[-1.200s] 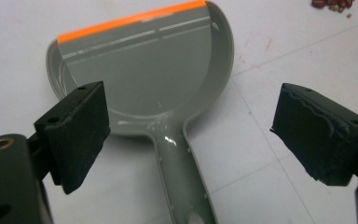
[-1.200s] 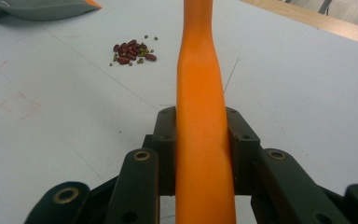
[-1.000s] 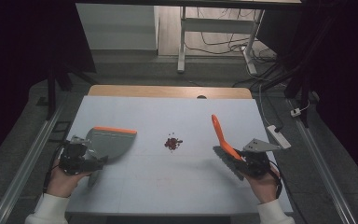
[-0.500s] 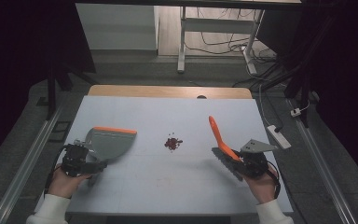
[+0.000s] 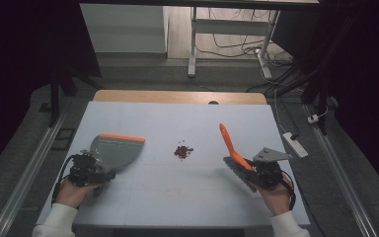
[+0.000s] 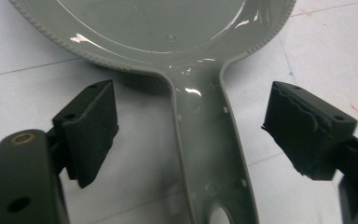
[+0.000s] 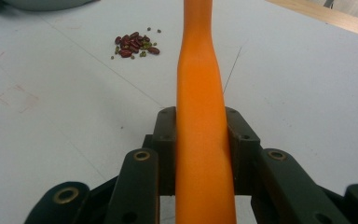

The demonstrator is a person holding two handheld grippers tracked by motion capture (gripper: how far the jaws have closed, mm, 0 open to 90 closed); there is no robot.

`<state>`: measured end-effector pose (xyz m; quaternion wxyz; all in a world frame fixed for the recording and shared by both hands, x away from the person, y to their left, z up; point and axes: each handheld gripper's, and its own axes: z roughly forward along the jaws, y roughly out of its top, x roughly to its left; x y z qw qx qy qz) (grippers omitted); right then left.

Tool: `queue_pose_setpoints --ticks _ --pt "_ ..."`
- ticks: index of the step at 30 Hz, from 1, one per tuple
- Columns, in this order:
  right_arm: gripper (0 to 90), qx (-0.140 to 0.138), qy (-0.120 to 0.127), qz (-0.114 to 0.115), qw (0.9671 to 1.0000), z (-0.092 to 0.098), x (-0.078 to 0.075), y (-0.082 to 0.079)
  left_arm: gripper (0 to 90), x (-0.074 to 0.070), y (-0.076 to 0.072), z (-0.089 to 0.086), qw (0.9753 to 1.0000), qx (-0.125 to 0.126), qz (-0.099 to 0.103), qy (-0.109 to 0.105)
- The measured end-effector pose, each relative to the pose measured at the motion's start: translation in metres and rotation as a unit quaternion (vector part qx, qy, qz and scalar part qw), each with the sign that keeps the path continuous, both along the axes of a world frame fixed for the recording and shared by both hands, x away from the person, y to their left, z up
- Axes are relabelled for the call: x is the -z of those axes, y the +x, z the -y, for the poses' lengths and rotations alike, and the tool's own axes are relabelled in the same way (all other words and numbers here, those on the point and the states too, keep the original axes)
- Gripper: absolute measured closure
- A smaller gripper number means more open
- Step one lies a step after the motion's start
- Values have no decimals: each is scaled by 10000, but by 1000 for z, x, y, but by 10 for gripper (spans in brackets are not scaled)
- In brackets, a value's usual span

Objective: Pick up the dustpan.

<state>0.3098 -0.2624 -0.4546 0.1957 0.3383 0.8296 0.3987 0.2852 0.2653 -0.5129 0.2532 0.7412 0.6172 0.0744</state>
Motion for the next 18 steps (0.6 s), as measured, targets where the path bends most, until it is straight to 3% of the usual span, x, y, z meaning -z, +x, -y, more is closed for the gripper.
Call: queue_pose_setpoints --ticks 4,18 --pt "702 -8 -28 23 10000 0 0 0 245 6 6 1 9999 -9 -138 18" --pt "702 -24 -59 10 10000 -1 2 0 406 11 11 0 9998 -84 -172 -105"
